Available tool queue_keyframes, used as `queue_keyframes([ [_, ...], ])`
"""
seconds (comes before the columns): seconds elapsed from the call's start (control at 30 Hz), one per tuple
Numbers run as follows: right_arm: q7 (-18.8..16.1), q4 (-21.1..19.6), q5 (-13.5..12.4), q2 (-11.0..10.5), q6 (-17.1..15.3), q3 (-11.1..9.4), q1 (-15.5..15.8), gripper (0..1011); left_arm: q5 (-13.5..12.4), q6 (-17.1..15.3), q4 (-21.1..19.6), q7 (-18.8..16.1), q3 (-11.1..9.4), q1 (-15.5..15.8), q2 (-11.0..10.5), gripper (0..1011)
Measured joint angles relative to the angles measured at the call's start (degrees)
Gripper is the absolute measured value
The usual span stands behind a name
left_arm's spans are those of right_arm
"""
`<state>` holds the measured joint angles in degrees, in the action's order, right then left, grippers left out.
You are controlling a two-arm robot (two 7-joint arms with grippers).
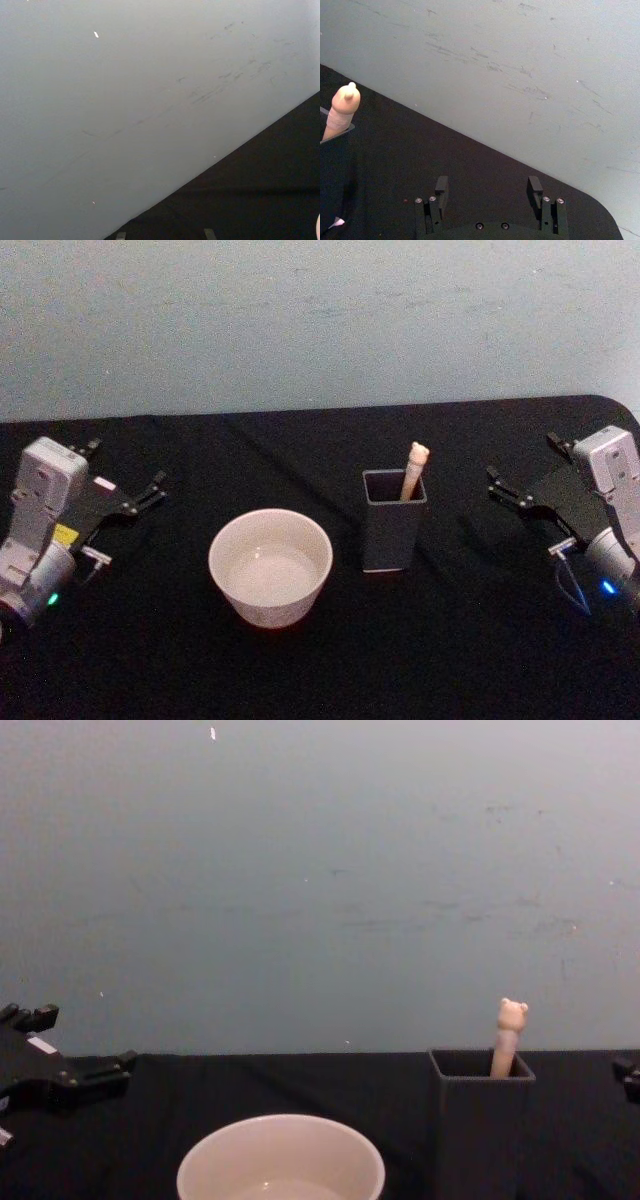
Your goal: Pick up the stirring spoon with one hand, stir inside the cup, then place it back in its original position.
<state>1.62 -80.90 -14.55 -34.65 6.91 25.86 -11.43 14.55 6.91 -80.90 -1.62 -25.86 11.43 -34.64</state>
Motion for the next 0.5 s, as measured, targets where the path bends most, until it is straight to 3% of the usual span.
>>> queue_keyframes([
  [0.5, 0.00, 0.00, 0.00, 0.00, 0.00, 0.00, 0.00, 1002, 0.00, 0.00, 0.00, 0.00, 0.00, 0.00, 0.00, 1001],
])
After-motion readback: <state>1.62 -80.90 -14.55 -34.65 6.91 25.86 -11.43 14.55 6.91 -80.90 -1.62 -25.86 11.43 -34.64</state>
